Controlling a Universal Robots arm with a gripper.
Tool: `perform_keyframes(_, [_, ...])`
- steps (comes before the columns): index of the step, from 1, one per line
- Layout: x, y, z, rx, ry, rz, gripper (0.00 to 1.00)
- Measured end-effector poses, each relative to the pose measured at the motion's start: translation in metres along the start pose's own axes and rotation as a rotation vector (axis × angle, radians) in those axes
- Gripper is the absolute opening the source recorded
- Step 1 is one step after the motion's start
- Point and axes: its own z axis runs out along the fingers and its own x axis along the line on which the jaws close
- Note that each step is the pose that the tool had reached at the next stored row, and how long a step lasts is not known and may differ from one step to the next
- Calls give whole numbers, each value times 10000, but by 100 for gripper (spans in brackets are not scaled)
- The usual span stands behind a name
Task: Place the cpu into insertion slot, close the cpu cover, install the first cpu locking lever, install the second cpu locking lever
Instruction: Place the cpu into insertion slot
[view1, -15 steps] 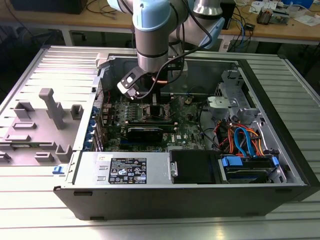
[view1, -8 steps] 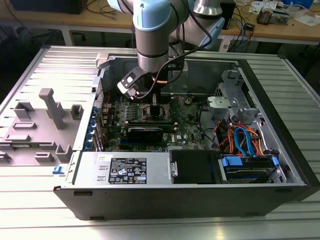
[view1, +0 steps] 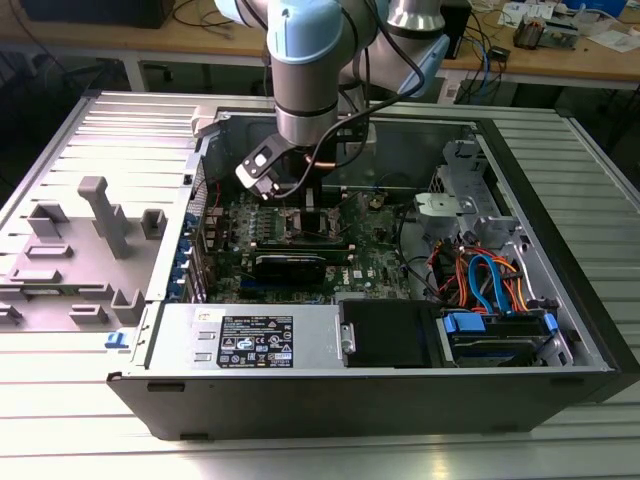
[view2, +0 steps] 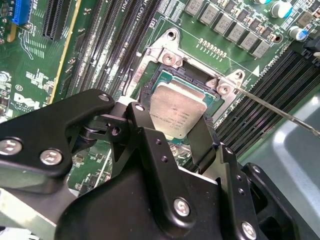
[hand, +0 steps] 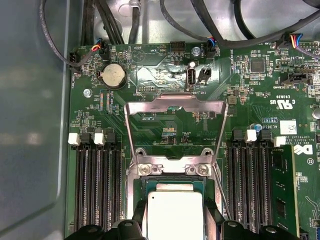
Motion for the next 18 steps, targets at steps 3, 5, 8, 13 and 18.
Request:
perform_keyframes(3, [0,0,4,1,5,-9,54])
perform_keyframes(5, [1,0,6,0,40,-17,54])
perform_keyframes(8, [-1,0,3,5,126,-13,54])
perform_keyframes(13, [-14,0,5,3,459,11,54])
perform_keyframes(18, [-27,0,4,4,463,12,54])
